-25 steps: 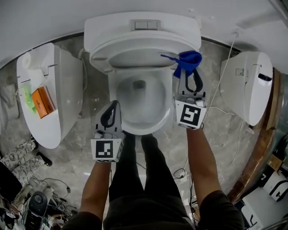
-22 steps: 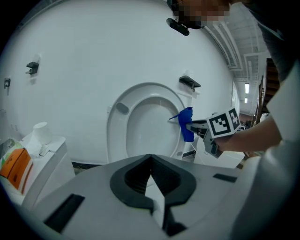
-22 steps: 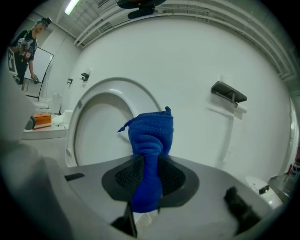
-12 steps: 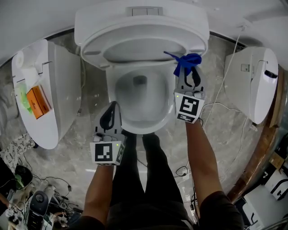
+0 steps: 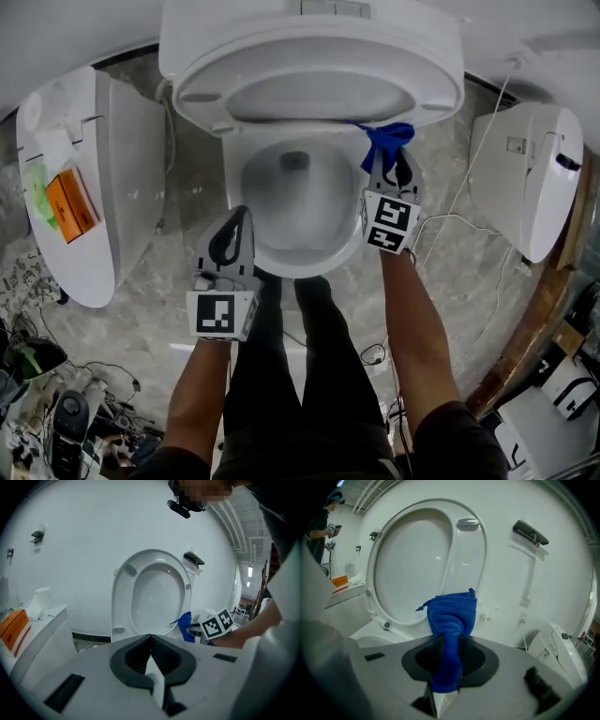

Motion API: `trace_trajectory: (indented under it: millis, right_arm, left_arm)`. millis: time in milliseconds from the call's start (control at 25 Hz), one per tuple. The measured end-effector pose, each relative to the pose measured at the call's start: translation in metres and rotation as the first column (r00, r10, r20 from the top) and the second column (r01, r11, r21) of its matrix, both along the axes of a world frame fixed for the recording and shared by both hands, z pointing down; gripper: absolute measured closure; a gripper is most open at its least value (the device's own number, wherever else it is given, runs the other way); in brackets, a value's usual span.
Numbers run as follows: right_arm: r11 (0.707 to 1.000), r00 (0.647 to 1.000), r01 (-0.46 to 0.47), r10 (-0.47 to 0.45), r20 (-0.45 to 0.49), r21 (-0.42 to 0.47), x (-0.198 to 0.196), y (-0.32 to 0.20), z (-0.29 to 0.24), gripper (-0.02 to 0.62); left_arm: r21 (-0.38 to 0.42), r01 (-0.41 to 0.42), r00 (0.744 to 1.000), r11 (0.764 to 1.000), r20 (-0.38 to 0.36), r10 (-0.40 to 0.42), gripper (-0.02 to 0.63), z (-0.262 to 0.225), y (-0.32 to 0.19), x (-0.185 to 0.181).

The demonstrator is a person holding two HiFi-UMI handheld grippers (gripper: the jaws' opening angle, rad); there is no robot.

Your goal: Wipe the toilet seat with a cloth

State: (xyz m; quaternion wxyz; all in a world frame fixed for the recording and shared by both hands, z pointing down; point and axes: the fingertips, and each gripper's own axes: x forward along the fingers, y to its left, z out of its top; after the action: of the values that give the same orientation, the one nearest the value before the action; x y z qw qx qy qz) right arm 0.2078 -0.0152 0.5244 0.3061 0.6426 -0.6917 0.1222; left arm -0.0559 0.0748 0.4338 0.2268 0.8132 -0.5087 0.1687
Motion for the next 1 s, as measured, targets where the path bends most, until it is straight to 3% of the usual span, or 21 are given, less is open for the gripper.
trace_trajectory:
  millis: [640,1000]
  right_arm:
    - [0.987,0.991,-0.015,0.036,0.129,-0.160,-0.055,-0.015,0.065,0.508]
    - [0.984,0.989,0.001,0.026,0.147,-0.177,-0.091,-0.014,0.080,0.508]
  left_arm:
    - [-0.028,0.090,0.996,0.996,-0.014,-0.091,0.598,0.013,0.014,-0.045]
    - [-0.035,0.143,0.990,0.989,-0.008,-0.143,0.598,0.019,0.015,-0.073]
